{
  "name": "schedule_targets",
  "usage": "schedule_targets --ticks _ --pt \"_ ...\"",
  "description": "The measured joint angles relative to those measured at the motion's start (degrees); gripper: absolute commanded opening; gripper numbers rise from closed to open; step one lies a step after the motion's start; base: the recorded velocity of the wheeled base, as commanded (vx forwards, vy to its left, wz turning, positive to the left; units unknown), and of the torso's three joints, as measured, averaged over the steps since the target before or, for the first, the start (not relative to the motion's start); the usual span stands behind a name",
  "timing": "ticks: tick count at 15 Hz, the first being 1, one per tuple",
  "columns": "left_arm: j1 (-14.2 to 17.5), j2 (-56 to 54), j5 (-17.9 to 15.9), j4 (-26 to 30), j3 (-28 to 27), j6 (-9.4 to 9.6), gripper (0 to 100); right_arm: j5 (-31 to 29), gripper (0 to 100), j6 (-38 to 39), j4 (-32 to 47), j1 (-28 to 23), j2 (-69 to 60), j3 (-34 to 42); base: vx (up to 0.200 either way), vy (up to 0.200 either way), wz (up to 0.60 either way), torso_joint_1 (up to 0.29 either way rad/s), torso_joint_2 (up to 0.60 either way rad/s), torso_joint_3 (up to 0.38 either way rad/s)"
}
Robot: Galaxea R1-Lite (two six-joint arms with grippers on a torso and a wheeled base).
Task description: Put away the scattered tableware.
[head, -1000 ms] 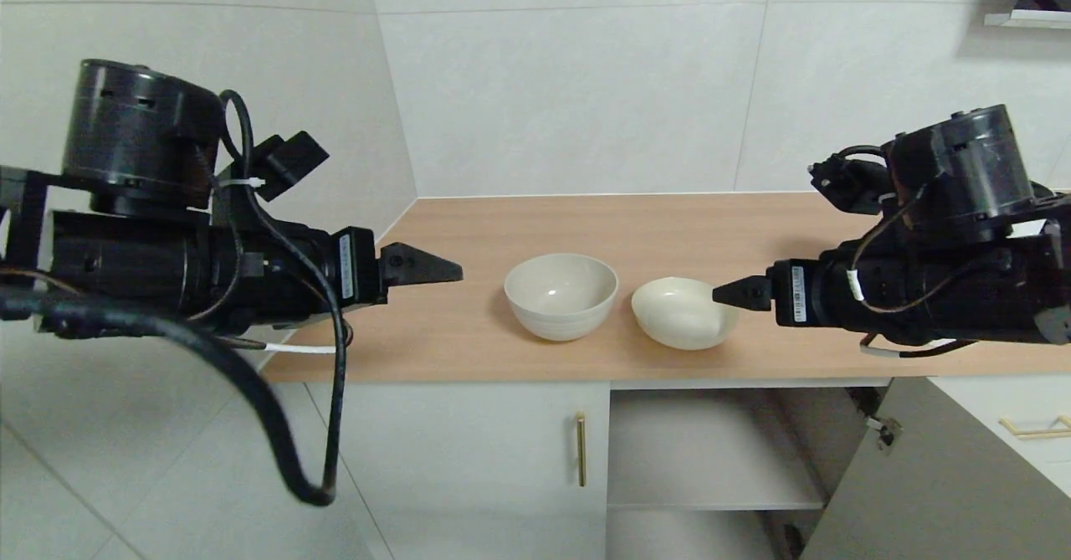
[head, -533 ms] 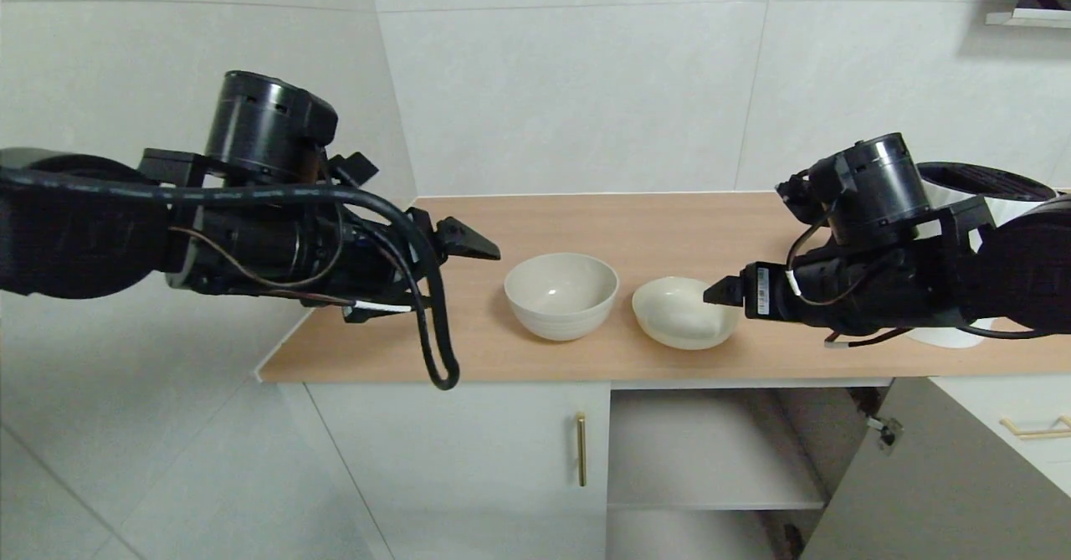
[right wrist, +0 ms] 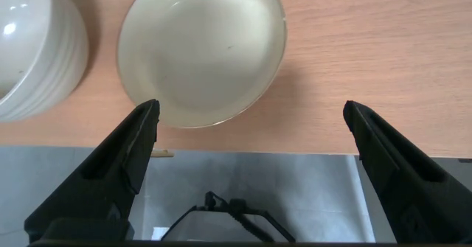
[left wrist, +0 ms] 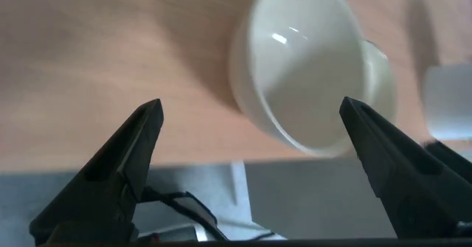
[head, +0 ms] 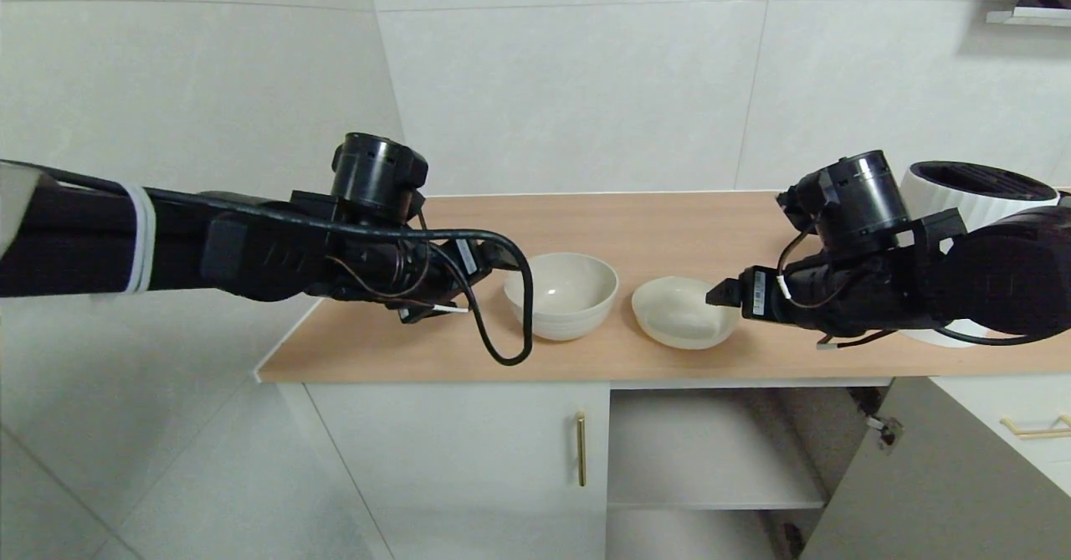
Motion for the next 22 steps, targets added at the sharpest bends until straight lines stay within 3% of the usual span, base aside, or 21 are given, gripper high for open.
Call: schedule_targets --ticks 3,6,10,11,22 --pt "-0.28 3.61 2.08 -1.56 -1.02 -0.6 100 -0.09 100 0.02 0.0 0.11 0.09 0.05 0.0 0.0 0.0 0.0 0.0 0.0" --pt "-0.99 6.51 4.06 -2.33 -3.63 -3.44 100 -0.11 100 0.02 0.0 0.15 -0.06 0.05 0.0 0.0 0.0 0.0 0.0 0.0" --pt "-1.82 7.74 4.06 -3.29 -3.97 -3.63 100 -0.11 100 0.02 0.01 0.17 -0.23 0.06 0.0 0.0 0.0 0.0 0.0 0.0" --pt "-1.88 7.85 4.06 -3.32 -3.97 -3.66 0 -0.11 100 0.02 0.01 0.17 -0.23 0.11 0.0 0.0 0.0 0.0 0.0 0.0" --pt "-2.01 7.17 4.13 -3.21 -3.64 -3.74 0 -0.22 100 0.33 0.0 0.17 -0.44 -0.02 0.0 0.0 0.0 0.0 0.0 0.0"
